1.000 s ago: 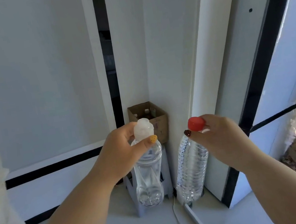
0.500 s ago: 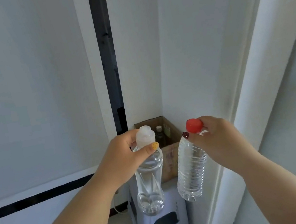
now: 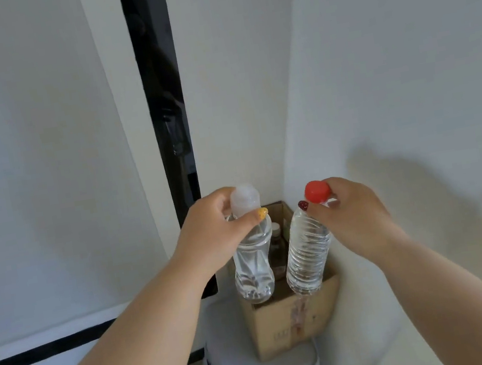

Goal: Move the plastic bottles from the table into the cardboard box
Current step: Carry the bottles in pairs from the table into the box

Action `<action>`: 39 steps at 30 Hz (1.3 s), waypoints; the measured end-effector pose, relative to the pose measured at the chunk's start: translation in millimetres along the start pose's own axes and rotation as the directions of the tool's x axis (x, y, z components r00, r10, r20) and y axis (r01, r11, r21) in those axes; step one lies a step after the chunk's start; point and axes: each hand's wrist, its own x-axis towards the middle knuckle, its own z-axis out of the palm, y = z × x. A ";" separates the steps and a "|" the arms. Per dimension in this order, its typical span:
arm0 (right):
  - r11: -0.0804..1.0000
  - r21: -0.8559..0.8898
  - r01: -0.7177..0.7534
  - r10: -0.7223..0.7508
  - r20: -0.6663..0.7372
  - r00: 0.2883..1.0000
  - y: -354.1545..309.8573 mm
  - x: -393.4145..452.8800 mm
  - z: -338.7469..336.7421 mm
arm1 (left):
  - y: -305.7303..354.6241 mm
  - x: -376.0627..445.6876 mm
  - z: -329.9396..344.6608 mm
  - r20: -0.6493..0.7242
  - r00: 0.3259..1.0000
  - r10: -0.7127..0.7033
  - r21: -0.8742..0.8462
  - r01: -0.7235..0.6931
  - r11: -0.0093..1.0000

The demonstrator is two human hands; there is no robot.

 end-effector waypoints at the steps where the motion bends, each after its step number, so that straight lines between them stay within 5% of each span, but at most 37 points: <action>1: 1.000 -0.002 0.000 0.000 0.006 1.000 8.5 15.1 7.6 | -9.4 15.1 4.5 0.008 1.000 0.001 0.005 -0.001 1.000; 10: 0.989 0.068 -0.133 0.125 0.114 0.986 90.4 95.6 77.8 | -94.8 96.7 58.6 0.097 0.983 -0.154 0.057 0.149 0.987; 22: 0.948 0.012 -0.319 0.299 0.321 0.899 190.0 122.4 171.5 | -190.0 121.3 131.6 0.185 0.913 -0.364 0.396 0.270 0.878; 33: 0.937 -0.123 -0.328 0.350 0.353 0.868 224.8 131.6 200.7 | -232.5 131.2 156.0 0.272 0.874 -0.401 0.642 0.145 0.752; 39: 0.920 -0.177 -0.349 0.391 0.363 0.846 231.1 125.9 210.5 | -235.9 132.4 167.1 0.290 0.867 -0.404 0.803 0.009 0.596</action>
